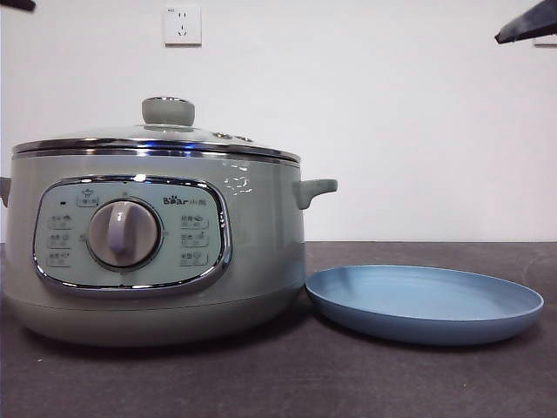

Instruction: Take the pumpkin out from the steamer,put the pumpkin in the blue plate,close the lid

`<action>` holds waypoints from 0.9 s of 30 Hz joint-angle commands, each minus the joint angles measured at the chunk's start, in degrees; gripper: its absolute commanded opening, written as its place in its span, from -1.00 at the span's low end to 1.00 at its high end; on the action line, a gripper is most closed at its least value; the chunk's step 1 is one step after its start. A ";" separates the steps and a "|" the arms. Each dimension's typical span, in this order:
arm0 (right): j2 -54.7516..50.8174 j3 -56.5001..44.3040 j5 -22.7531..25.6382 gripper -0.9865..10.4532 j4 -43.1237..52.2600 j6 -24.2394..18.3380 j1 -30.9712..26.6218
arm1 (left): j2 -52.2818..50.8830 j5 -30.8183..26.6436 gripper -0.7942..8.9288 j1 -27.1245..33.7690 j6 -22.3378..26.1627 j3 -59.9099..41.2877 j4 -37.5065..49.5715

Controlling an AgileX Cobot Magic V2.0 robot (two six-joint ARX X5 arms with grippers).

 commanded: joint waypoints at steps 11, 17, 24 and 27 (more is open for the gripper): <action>-0.04 0.15 -0.11 0.22 0.09 -0.22 0.37 | 18.03 -17.25 0.13 -16.83 9.03 13.29 -6.05; -0.04 0.15 0.00 0.22 -0.24 -0.24 0.37 | 25.27 -21.29 0.13 -19.43 10.45 14.97 -6.49; -0.04 0.15 0.02 0.22 -0.24 -0.26 0.37 | 30.05 -22.58 0.13 -19.65 11.17 14.97 -8.57; -0.04 0.15 0.07 0.22 -0.24 -0.24 0.37 | 30.71 -22.62 0.12 -19.65 11.15 14.97 -8.59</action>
